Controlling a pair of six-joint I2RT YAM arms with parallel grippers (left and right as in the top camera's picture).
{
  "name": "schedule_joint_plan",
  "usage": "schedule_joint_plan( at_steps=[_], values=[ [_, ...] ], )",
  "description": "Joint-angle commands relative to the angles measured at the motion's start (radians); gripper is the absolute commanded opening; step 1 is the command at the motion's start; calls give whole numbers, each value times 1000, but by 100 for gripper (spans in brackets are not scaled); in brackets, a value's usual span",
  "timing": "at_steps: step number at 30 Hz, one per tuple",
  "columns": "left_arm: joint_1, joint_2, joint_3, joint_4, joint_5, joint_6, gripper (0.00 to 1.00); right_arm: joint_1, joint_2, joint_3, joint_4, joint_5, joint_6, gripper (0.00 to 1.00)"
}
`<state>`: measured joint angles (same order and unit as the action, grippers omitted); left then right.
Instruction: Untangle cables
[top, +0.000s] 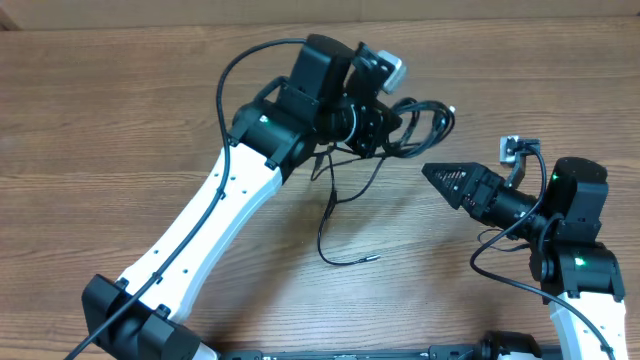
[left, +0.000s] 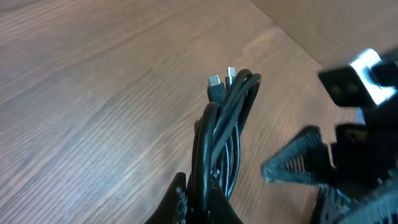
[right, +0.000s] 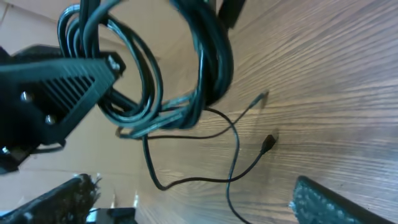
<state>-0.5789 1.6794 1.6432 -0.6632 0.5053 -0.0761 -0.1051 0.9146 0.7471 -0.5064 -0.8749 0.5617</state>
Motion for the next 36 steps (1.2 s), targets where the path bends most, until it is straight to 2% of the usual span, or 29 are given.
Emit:
schedule_joint_plan(
  at_steps=[1, 2, 4, 5, 10, 13, 19, 23, 29, 32, 36],
  values=[
    [0, -11, 15, -28, 73, 54, 4, -7, -2, 8, 8, -13, 71, 83],
    [-3, -11, 15, -43, 73, 54, 4, -7, -2, 8, 8, -13, 71, 70],
    [-6, -11, 15, -56, 88, 54, 4, -6, -2, 8, 2, -14, 71, 51],
    [-12, -11, 15, -63, 120, 55, 4, -6, -2, 8, -12, -14, 71, 46],
    [-61, -11, 15, -59, 131, 55, 4, -6, -2, 8, -31, -35, 123, 36],
    [-103, -11, 15, -39, 109, 55, 4, -6, -2, 7, -45, -39, 122, 36],
    [-127, -11, 15, -32, 94, 31, 4, -6, -2, 7, -53, -20, 118, 11],
    [-129, -11, 15, -35, 119, 23, 4, -6, -2, 7, -71, 0, 92, 6],
    [-129, -11, 15, -34, 315, 22, 4, -6, -2, 7, -120, 71, 92, 7],
    [-129, -11, 15, -60, 421, -29, 4, -6, -2, 7, -132, 71, 92, 7],
    [-129, -11, 15, -63, 428, -33, 4, -6, -2, 7, -132, 71, 92, 5]
  ],
)
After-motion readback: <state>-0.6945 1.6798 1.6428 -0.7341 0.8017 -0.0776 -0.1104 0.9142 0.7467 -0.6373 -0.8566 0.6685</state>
